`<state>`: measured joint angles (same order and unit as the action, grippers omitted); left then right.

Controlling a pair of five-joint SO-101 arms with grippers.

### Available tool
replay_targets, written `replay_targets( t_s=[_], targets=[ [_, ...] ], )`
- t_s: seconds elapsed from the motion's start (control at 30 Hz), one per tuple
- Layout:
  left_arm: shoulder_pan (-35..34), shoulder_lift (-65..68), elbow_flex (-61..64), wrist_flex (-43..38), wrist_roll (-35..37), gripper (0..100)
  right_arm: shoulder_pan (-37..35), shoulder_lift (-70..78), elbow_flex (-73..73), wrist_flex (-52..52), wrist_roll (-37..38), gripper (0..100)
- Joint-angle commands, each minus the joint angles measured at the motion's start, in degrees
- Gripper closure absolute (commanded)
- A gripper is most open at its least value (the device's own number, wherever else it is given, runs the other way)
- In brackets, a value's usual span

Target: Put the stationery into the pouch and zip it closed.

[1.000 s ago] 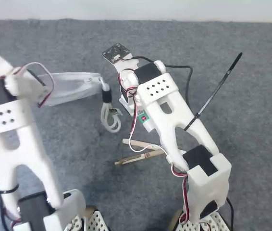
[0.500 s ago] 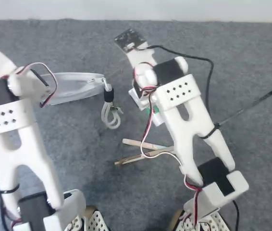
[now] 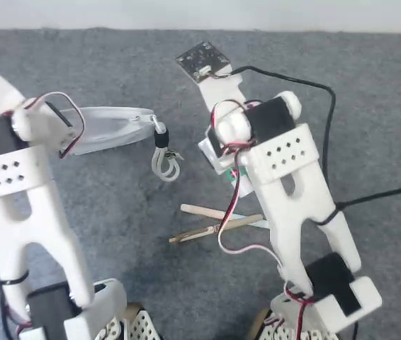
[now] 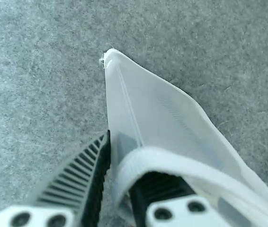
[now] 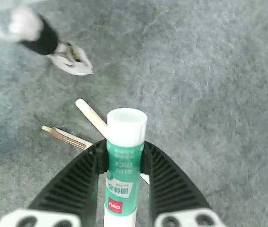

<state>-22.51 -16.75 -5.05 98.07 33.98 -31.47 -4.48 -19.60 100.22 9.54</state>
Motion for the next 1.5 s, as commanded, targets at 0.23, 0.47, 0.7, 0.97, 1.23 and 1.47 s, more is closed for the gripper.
replay_targets(
  t_s=[0.23,0.47,0.7,0.97,1.23,1.47],
  targets=[
    [0.35,-3.6,-0.31,-1.85,-0.62,99,-0.92,-12.09,1.85,1.45,-7.38,99.2],
    [0.35,-3.6,-0.31,-1.85,-0.62,99,-4.26,-24.66,12.04,-3.03,-7.65,99.2],
    [0.35,-3.6,-0.31,-1.85,-0.62,99,-7.69,-31.96,21.27,-10.86,-16.09,99.2],
    [0.35,-3.6,-0.31,-1.85,-0.62,99,-12.26,-41.63,33.05,-23.34,-24.7,99.2],
    [0.35,-3.6,-0.31,-1.85,-0.62,99,-12.26,-51.74,48.62,-41.27,-31.56,99.2],
    [0.35,-3.6,-0.31,-1.85,-0.62,99,-12.26,-60.35,60.48,-54.9,-31.3,99.2]
  ],
)
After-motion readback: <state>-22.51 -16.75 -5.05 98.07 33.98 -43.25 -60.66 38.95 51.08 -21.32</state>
